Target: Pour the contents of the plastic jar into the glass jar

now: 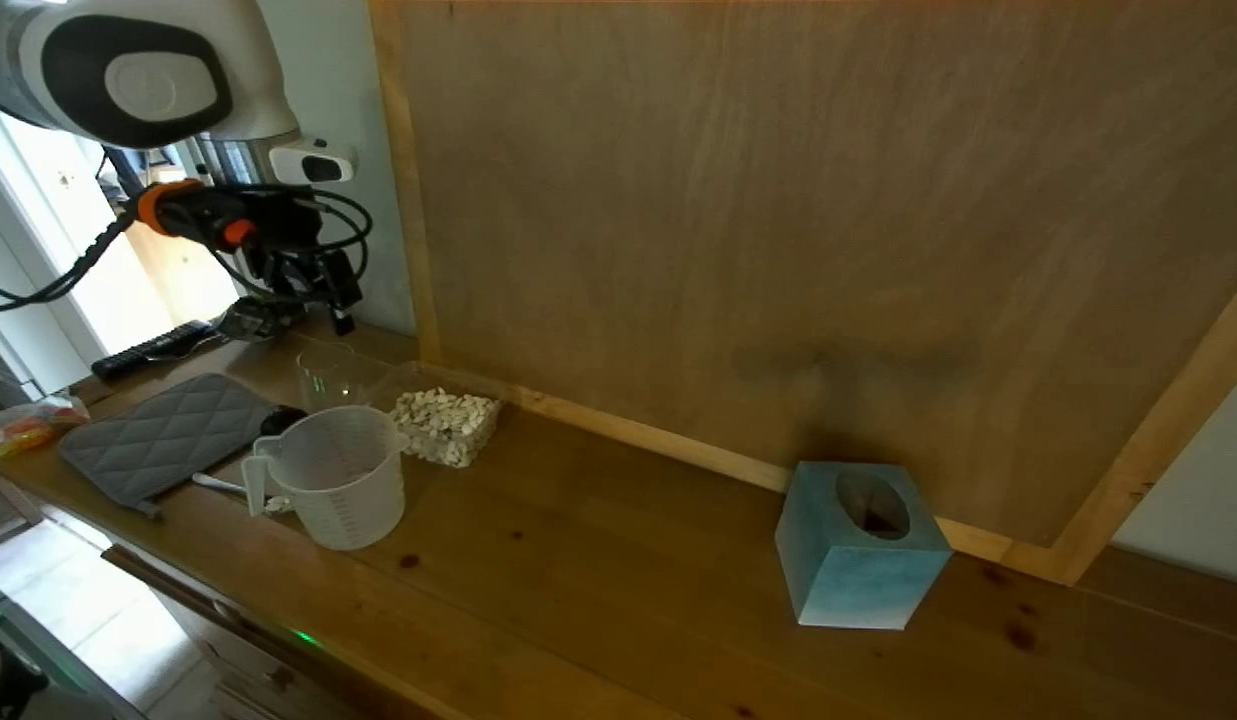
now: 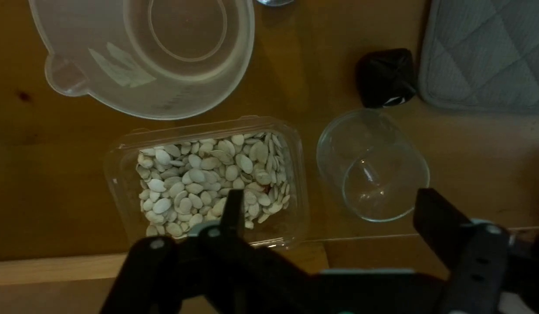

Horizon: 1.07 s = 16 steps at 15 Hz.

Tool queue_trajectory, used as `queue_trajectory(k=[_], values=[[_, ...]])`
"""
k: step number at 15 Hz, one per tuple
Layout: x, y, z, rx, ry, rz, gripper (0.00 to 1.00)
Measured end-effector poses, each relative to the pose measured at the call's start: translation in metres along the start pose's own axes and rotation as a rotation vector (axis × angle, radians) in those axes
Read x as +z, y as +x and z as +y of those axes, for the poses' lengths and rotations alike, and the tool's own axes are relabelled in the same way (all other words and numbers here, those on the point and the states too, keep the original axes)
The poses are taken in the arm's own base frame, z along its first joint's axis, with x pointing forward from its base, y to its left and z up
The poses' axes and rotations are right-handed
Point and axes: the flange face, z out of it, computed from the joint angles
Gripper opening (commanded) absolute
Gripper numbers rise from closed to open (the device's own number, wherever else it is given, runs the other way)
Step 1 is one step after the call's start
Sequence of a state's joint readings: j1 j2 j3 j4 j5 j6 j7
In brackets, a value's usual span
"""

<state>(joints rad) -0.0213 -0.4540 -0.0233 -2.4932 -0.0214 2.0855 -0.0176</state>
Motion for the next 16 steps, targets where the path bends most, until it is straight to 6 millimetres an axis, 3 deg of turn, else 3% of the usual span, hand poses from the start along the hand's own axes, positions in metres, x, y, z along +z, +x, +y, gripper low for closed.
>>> queue_trajectory(k=[4,10,16], values=[[-0.008,-0.021,0.020,0.140,0.005,0.028,1.00],[0.005,-0.057,0.067,0.339,0.026,0.019,1.00],[0.005,-0.056,0.062,0.325,0.022,0.018,1.00]])
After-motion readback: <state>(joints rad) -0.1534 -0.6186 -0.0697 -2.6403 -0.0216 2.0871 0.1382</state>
